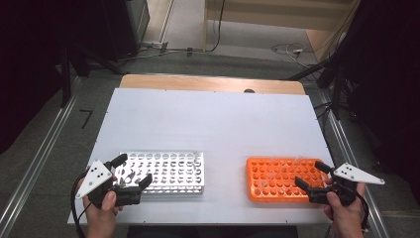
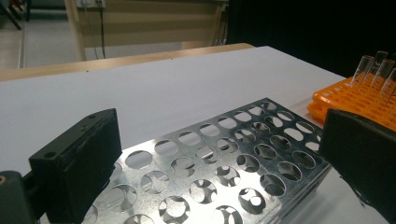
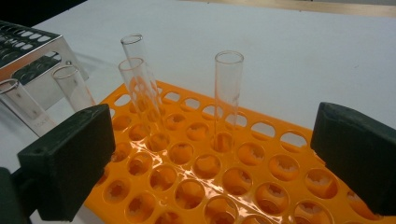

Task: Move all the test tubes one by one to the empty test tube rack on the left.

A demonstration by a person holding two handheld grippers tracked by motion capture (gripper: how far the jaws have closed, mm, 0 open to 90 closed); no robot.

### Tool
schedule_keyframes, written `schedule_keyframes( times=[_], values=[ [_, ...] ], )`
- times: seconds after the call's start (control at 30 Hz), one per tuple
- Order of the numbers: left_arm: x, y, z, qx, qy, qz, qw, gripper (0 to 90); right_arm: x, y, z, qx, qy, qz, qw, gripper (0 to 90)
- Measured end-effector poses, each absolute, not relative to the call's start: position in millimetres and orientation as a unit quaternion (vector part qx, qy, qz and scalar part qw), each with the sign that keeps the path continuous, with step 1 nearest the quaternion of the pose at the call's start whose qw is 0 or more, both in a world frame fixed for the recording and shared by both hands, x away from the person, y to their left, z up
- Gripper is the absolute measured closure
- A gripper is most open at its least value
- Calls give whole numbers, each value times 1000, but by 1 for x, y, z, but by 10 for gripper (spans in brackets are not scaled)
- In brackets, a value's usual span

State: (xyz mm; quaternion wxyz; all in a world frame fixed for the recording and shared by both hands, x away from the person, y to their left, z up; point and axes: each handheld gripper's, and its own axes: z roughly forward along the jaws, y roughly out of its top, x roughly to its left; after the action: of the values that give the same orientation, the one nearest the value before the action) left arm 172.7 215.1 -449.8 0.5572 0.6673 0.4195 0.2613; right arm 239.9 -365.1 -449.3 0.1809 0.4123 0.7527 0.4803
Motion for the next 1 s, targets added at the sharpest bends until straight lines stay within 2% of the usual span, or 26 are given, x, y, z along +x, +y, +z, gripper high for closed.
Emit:
schedule_keyframes(
  times=[0.23,0.33,0.37,0.4,0.43,0.6,0.73,1.0],
  values=[
    [173,213,-450,669,419,260,557,0,246,-363,-451,429,750,469,183,77],
    [173,213,-450,668,419,259,558,0,250,-362,-453,450,742,464,181,187],
    [173,213,-450,668,419,259,558,0,250,-362,-453,450,742,464,181,187],
    [173,213,-450,668,419,259,558,0,253,-362,-454,456,738,464,178,272],
    [173,213,-450,668,419,260,558,0,255,-361,-455,458,738,464,175,314],
    [173,212,-450,669,418,260,556,0,261,-355,-460,468,745,445,167,470],
    [172,211,-450,672,418,261,553,0,266,-347,-464,464,758,432,155,543],
    [173,210,-451,674,417,259,552,0,265,-336,-466,469,766,400,179,621]
  ],
)
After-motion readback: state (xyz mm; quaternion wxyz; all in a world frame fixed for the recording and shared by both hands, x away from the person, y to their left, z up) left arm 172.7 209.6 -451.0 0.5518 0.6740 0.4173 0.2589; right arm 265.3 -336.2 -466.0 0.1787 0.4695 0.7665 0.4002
